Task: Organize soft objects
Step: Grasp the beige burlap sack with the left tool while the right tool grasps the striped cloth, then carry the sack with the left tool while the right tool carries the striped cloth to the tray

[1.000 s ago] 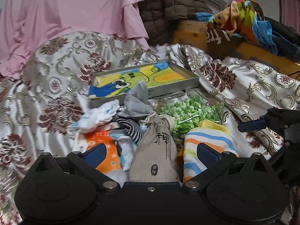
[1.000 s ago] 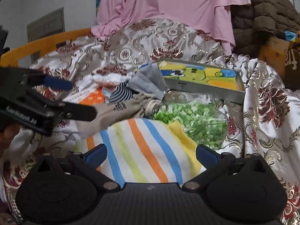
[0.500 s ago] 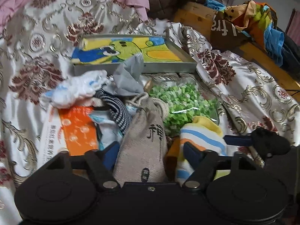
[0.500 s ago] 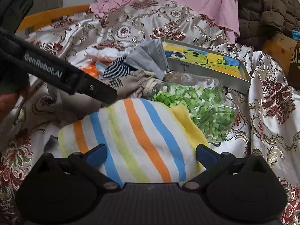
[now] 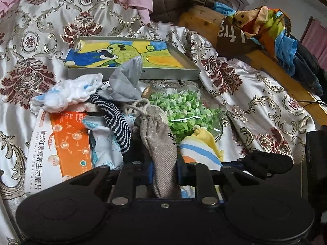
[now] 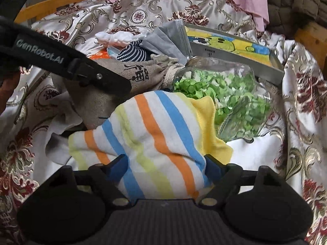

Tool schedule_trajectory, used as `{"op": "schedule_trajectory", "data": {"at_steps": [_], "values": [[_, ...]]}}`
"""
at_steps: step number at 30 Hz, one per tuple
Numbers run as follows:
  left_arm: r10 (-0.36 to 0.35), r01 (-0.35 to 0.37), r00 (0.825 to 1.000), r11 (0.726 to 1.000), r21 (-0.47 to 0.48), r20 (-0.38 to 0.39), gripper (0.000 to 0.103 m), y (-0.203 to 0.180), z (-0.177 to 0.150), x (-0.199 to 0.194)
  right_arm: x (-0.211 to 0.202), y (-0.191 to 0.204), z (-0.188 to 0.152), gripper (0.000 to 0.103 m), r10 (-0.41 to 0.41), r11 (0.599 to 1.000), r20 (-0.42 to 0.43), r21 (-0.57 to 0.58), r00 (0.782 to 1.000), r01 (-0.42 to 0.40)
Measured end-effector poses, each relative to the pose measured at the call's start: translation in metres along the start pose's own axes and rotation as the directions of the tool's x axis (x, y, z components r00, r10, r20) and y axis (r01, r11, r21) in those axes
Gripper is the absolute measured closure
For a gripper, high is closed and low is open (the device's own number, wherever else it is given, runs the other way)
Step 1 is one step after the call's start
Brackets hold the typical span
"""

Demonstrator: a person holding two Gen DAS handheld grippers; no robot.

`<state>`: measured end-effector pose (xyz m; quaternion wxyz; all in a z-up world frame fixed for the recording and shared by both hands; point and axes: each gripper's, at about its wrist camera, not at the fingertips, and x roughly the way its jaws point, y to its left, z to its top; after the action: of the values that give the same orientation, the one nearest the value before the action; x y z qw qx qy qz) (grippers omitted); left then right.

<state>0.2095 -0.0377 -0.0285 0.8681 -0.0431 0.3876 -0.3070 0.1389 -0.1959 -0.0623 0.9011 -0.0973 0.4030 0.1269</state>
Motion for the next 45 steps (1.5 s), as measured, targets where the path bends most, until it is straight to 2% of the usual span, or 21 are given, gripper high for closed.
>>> {"op": "schedule_trajectory", "data": {"at_steps": [2, 4, 5, 7, 10, 14, 20, 27, 31, 38, 41, 45], "values": [[0.018, -0.018, 1.0, 1.0, 0.017, 0.01, 0.088, -0.004, 0.001, -0.007, -0.003, -0.002, 0.0, 0.04, 0.011, 1.0, 0.008, 0.01, 1.0, -0.011], [0.026, -0.027, 0.999, 0.999, 0.035, 0.025, 0.09, -0.007, 0.001, -0.014, -0.007, -0.003, 0.0, 0.05, 0.027, 0.999, 0.015, 0.029, 1.0, -0.028], [0.025, -0.026, 0.999, 0.999, 0.042, 0.033, 0.09, -0.01, 0.001, -0.019, -0.01, -0.004, 0.0, 0.061, 0.032, 0.999, 0.024, 0.034, 0.999, -0.033], [0.021, -0.024, 0.998, 0.999, 0.048, 0.051, 0.091, -0.016, -0.001, -0.027, -0.014, -0.006, 0.0, 0.071, 0.033, 0.999, 0.038, 0.039, 0.999, -0.035], [0.03, -0.034, 0.996, 0.998, 0.053, 0.085, 0.091, -0.025, -0.003, -0.039, -0.018, -0.006, 0.0, 0.076, 0.03, 0.999, 0.044, 0.043, 0.999, -0.032], [0.014, -0.017, 0.992, 1.0, 0.024, 0.125, 0.091, -0.034, -0.001, -0.059, -0.03, -0.007, -0.001, 0.078, 0.018, 0.998, 0.095, 0.052, 0.995, -0.023], [-0.006, 0.015, 0.981, 0.999, -0.048, 0.191, 0.091, -0.039, 0.005, -0.084, -0.062, -0.026, -0.003, 0.078, 0.002, 0.985, 0.206, 0.168, 0.978, -0.038], [0.016, -0.004, 0.976, 0.998, -0.059, 0.216, 0.091, -0.045, 0.021, -0.097, -0.094, -0.057, -0.007, 0.077, -0.003, 0.951, 0.342, 0.29, 0.94, -0.102], [0.018, -0.006, 0.973, 0.999, -0.054, 0.231, 0.091, -0.047, 0.041, -0.094, -0.1, -0.073, -0.002, 0.077, -0.016, 0.933, 0.389, 0.337, 0.921, -0.126], [0.054, -0.039, 0.958, 0.997, -0.061, 0.283, 0.09, -0.045, 0.097, -0.059, -0.082, -0.102, 0.051, 0.077, -0.063, 0.937, 0.438, 0.336, 0.897, -0.099], [0.078, -0.066, 0.948, 0.997, -0.049, 0.31, 0.09, -0.04, 0.126, -0.034, -0.057, -0.121, 0.086, 0.077, -0.089, 0.936, 0.448, 0.343, 0.889, -0.079], [0.117, -0.106, 0.937, 0.993, -0.053, 0.33, 0.09, -0.023, 0.163, 0.008, -0.019, -0.15, 0.128, 0.077, -0.104, 0.917, 0.47, 0.387, 0.876, -0.099]]}}
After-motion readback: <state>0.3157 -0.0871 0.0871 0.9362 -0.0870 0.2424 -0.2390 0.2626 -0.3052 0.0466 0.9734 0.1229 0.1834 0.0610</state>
